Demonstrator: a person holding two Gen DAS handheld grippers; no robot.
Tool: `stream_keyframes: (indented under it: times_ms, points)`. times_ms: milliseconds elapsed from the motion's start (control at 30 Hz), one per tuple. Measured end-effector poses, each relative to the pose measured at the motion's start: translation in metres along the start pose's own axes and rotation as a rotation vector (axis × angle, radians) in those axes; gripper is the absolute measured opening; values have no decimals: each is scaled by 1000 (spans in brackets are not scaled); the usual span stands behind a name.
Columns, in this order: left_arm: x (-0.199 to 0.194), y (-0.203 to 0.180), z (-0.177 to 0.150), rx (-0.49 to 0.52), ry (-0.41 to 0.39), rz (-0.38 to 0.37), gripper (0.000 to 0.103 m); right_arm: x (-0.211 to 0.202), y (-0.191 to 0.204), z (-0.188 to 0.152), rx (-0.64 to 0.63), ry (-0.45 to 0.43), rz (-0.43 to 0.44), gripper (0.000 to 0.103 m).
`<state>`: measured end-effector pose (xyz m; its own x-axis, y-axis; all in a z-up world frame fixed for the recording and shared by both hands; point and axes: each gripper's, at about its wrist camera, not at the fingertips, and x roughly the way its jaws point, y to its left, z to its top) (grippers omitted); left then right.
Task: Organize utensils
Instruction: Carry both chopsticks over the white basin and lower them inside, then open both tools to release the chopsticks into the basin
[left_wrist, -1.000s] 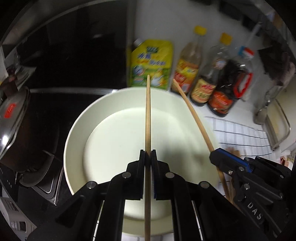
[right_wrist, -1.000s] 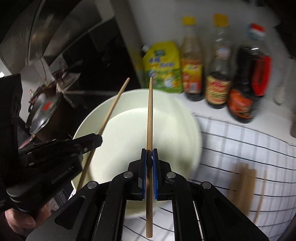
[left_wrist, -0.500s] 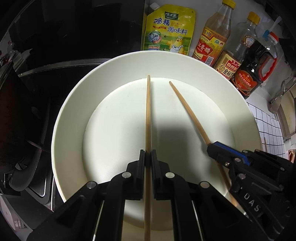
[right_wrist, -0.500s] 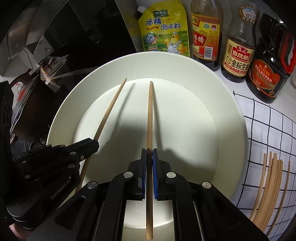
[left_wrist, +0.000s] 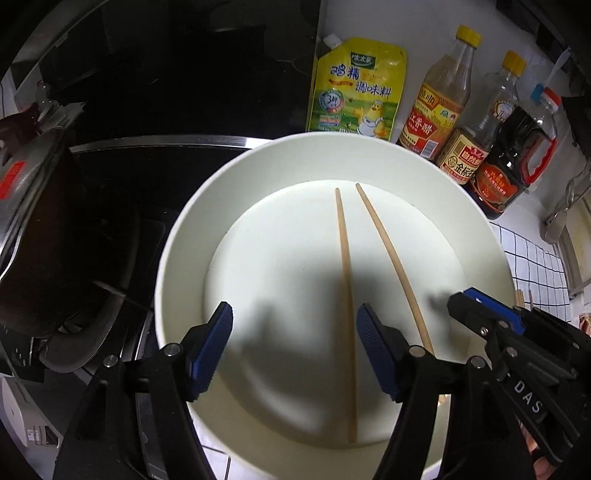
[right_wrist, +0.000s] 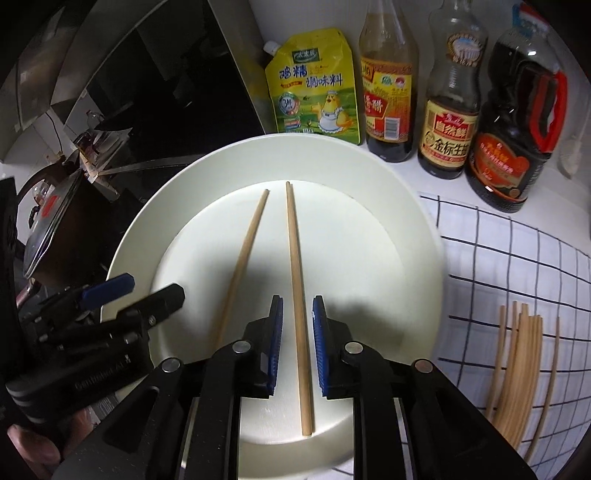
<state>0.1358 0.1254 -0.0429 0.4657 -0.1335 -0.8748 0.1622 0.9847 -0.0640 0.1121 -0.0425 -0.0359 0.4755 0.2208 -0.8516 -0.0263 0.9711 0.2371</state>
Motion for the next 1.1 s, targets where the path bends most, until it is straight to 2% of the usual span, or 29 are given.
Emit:
stream_keyframes:
  times_ms: [100, 300, 433, 1100]
  points:
    - [-11, -4, -4, 5, -13, 14, 75, -13, 0, -5, -7, -18, -6, 25]
    - [-29, -16, -13, 8, -20, 18, 80, -38, -6, -20, -19, -42, -8, 25]
    - [-41, -28, -22, -6, -27, 8, 80, -54, -14, -30, -10, -57, -2, 25]
    - [-80, -114, -54, 65, -68, -33, 80, -129, -77, -74, 4, -114, -50, 35]
